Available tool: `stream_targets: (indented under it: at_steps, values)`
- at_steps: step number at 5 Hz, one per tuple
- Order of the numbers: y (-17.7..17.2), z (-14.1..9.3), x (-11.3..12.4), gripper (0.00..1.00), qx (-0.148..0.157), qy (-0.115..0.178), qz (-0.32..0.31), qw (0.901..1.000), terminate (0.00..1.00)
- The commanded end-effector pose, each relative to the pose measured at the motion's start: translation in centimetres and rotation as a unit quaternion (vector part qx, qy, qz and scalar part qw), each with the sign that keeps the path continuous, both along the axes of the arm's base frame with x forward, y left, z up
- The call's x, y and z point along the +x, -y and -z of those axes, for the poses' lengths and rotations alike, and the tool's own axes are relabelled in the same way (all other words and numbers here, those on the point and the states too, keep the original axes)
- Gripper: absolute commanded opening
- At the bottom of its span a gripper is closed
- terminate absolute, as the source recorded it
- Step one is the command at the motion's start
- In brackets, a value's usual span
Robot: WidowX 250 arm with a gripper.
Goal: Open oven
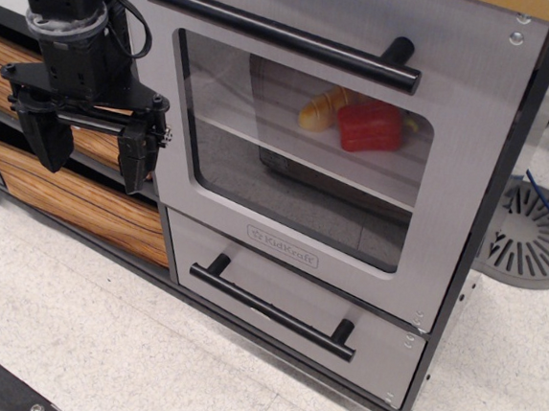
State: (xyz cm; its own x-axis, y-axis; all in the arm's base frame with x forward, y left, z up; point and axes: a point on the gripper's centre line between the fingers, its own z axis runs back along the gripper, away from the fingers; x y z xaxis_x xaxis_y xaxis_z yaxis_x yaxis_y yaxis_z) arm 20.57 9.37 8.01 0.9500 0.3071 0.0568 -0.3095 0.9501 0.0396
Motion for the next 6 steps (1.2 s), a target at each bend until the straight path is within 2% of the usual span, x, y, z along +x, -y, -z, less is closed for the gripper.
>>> stream_targets:
  at_steps: [1, 2, 3, 4, 5, 6]
  values:
    - [0.0, 0.0, 0.0, 1.0, 0.0, 0.0, 0.0, 1.0, 0.0]
    - [1.3, -1.1, 1.4, 1.0, -0.03, 0.043, -0.045, 0.9976, 0.0]
    - [2.0, -3.6, 3.3, 1.0, -0.088, 0.112, -0.153, 0.9779, 0.0]
    - [1.9, -5.6, 4.8, 1.0, -0.117, 0.154, -0.225, 0.9548, 0.0]
    - [1.6, -7.1, 6.2, 1.0, -0.143, 0.187, -0.276, 0.932, 0.0]
    - [0.5, -7.8, 7.8, 1.0, -0.167, 0.199, -0.329, 0.9078, 0.0]
